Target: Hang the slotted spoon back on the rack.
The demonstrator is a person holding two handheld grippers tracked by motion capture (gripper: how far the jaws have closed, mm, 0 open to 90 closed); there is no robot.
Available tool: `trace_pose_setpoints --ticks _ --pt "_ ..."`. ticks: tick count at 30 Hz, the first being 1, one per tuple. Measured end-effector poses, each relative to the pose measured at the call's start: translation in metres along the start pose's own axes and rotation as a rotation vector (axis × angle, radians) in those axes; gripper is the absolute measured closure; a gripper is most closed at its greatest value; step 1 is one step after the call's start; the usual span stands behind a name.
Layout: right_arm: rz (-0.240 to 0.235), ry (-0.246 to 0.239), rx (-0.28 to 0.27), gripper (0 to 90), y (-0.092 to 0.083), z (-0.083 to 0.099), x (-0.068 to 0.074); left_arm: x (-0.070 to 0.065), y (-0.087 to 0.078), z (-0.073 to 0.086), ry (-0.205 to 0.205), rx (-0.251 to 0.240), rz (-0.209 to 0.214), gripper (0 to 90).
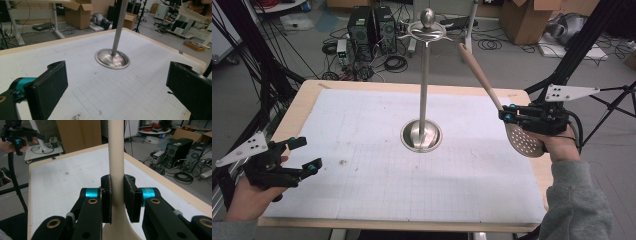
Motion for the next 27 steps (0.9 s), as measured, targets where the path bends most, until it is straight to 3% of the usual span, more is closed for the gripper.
trace_pose_setpoints --ticks 9,27 --pt "-0.010 -0.015 -0.019 78.1 0.000 -0.011 0.003 0.002 0.000 0.004 0.016 0.016 -0.020 4.1" --pt "-0.019 -0.012 -0.021 78.1 0.009 -0.016 0.002 -0.001 -0.004 -0.001 0.009 -0.004 -0.005 4.1"
Point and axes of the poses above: each handheld gripper's, and its own axes: y roughly forward along the jaws, z roughly out of its underside, x roughly to its left, the point moved 10 cm from there along y, roughly forward along the jaws, and after that the axes turned 6 degrees about -z, right-handed, at the moved point
